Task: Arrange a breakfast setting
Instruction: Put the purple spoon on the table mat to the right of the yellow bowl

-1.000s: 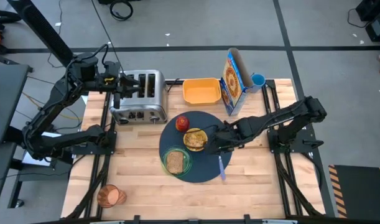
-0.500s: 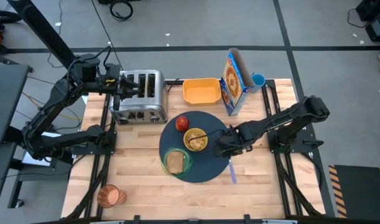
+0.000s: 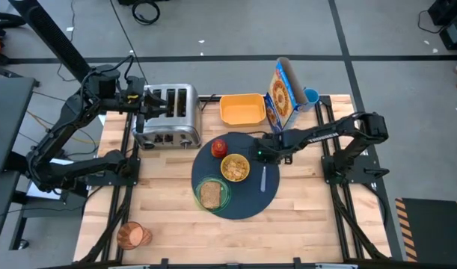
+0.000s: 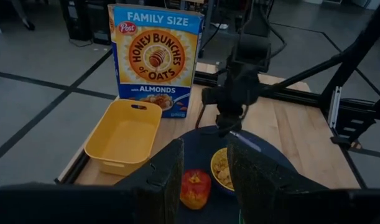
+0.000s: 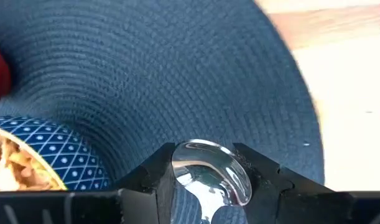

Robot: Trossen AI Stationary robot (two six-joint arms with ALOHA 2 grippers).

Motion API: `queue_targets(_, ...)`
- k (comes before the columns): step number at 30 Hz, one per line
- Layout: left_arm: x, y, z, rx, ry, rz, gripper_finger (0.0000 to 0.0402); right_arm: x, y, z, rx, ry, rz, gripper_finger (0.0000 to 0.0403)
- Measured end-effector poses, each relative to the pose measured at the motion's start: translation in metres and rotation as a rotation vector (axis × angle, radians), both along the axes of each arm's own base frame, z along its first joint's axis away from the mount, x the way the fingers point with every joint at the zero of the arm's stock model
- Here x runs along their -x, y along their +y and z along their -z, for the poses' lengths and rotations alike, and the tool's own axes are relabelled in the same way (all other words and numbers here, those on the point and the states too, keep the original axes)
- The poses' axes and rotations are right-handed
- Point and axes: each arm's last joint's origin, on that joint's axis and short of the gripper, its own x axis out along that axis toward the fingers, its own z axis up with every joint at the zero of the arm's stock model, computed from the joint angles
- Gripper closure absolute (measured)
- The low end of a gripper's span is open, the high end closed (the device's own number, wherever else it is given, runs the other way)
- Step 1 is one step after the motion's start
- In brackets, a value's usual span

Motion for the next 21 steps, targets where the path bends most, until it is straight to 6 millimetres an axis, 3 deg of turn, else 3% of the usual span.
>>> queue_targets(7, 0.000, 0.000, 0.001, 0.012, 0.006, -0.001, 0.0269, 0.005, -0.004, 0.004, -0.121, 0.033, -0.072, 0.0256)
queue_targets(21, 0.000, 0.000, 0.001, 0.005, 0.005, 0.001, 0.0269, 0.013, -0.014, 0.027, -0.090, -0.020, -0.093, 0.0256)
